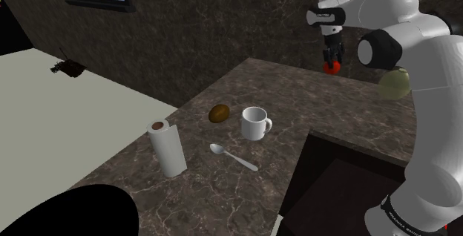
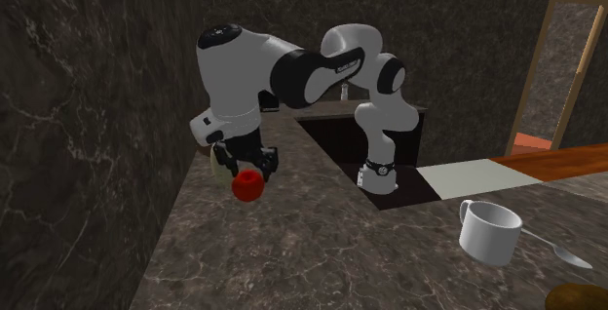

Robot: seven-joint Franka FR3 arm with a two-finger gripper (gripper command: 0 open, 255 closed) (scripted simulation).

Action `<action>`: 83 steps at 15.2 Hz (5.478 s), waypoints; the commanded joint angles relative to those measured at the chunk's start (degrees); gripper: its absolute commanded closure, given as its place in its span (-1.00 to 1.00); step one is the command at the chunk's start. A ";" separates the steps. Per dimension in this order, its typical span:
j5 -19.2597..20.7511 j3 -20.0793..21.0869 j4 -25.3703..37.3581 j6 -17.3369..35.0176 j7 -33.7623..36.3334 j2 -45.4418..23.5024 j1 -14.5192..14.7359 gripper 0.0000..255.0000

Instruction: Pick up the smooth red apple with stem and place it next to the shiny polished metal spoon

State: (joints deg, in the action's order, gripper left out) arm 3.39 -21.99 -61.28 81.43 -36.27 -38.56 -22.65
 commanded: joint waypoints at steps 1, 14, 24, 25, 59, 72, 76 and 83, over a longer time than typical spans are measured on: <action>-0.06 -0.04 2.33 -1.89 -0.35 -0.42 -0.30 1.00; 3.37 0.27 -19.08 1.61 7.22 16.28 8.99 1.00; 5.36 4.33 -40.13 4.43 20.72 32.88 18.12 1.00; 5.31 4.91 -41.69 4.49 22.10 34.21 18.86 1.00; -13.18 30.76 -55.28 5.72 67.63 46.22 41.06 1.00; -14.71 33.64 -58.52 13.83 71.25 42.04 43.39 1.00; -14.66 33.75 -60.52 16.83 70.91 41.00 43.46 1.00; -14.53 33.92 -63.55 22.09 70.39 38.73 43.60 1.00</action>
State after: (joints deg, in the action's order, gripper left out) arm -11.11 11.83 -124.51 102.76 34.04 0.55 20.84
